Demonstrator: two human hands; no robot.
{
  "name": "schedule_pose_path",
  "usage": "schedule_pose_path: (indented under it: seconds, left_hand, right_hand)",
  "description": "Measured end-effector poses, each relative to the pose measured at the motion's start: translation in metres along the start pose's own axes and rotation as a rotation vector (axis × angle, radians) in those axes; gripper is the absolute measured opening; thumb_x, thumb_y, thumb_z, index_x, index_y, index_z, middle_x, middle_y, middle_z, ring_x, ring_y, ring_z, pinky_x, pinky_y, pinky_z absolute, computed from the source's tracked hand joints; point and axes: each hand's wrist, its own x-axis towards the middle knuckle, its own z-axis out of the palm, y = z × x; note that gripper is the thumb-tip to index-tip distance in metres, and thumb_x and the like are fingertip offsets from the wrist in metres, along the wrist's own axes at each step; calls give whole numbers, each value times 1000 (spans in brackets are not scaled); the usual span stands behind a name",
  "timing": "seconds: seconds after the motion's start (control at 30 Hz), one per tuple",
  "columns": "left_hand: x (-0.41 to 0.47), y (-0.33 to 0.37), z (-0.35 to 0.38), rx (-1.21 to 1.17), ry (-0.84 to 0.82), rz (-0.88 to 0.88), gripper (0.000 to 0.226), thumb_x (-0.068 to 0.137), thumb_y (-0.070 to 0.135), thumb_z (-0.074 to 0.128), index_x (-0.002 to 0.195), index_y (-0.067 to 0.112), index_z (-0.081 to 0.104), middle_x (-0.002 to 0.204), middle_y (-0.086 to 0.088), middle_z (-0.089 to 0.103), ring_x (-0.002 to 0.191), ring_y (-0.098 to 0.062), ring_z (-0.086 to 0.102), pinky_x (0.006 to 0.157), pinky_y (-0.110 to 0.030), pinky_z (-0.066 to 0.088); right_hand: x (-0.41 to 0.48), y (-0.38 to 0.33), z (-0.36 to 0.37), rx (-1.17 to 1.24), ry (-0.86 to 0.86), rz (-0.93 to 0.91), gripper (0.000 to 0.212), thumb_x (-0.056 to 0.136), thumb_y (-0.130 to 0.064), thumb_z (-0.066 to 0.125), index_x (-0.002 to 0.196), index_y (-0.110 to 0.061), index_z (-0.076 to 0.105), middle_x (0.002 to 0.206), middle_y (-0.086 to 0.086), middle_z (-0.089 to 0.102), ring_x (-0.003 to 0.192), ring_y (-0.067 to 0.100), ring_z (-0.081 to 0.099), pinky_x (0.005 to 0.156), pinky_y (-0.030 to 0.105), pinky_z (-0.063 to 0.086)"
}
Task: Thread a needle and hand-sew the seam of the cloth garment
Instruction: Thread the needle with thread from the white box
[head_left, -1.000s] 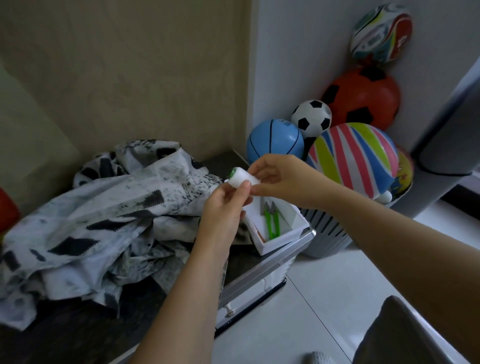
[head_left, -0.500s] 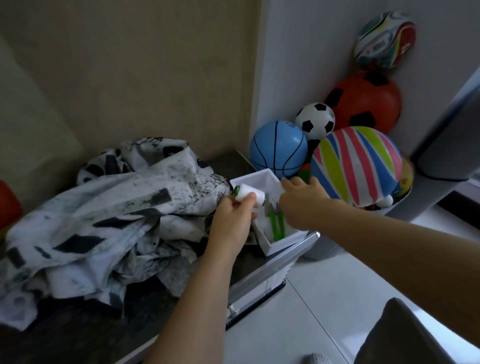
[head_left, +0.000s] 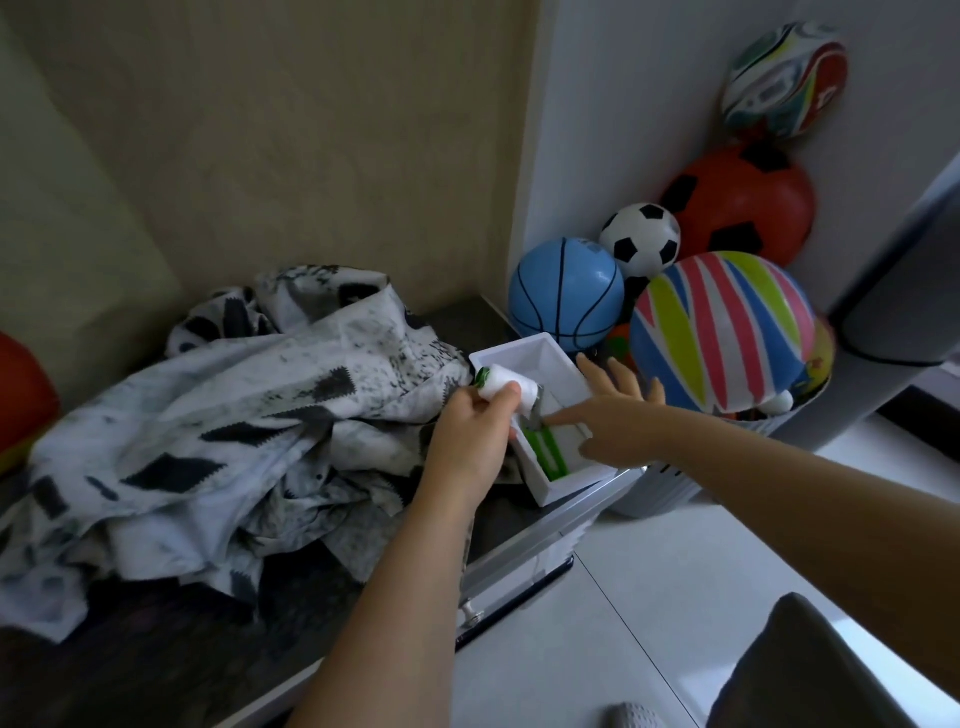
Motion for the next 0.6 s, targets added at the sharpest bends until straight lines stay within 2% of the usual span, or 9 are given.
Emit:
schedule_pose_path:
  seconds: [0.1,0.2,0.3,0.4,0.47,0.6]
  left_hand:
    - [-1,1,1,-7,6,-1,29,92,36,54,113,16,58,100,0,66,89,-13,62,63,-26,42]
    - [-1,2,1,-7,9,-8,30,92,37,54,114,16,58,103,-2,66,88,-13,61,62,-26,42]
    - [0,3,1,-1,19,-10,33,92,38,54,115,15,58,106,-3,66,92,-15,61,64,-27,42]
    - [1,2,2,1,24,3,35,92,38,55,117,13,59,107,-3,65,94,-17,60,65,-27,41]
    - [1,1,2,5,21,7,35,92,38,54,117,13,59,105,-4,65,92,-16,59,63,-26,39]
    - [2,-1,1,5,16,8,37,92,39,54,119,14,58,110,-3,65,96,-17,60,63,-24,39]
  right_hand:
    - [1,0,-5,-76,136,-1,48,93,-27,54,133,-51,42,157,0,-19,141,33,-23,107,65,-11]
    - [3,0,-10,-238,234,30,32,94,-32,52,125,-41,55,158,5,-10,141,35,-21,107,65,-9]
    - [7,-6,-5,-416,230,15,35,92,-34,54,127,-30,55,158,10,-5,143,36,-16,109,64,-4]
    - [10,-15,-1,-485,176,25,42,90,-37,57,130,-26,51,158,13,-10,142,37,-18,109,67,-4]
    - [12,-17,0,-403,114,88,45,91,-34,55,134,-26,46,157,11,-16,141,38,-21,107,69,-7]
    - [17,-18,5,14,-2,256,64,94,-33,47,150,-25,16,156,2,-24,141,32,-23,108,66,-7]
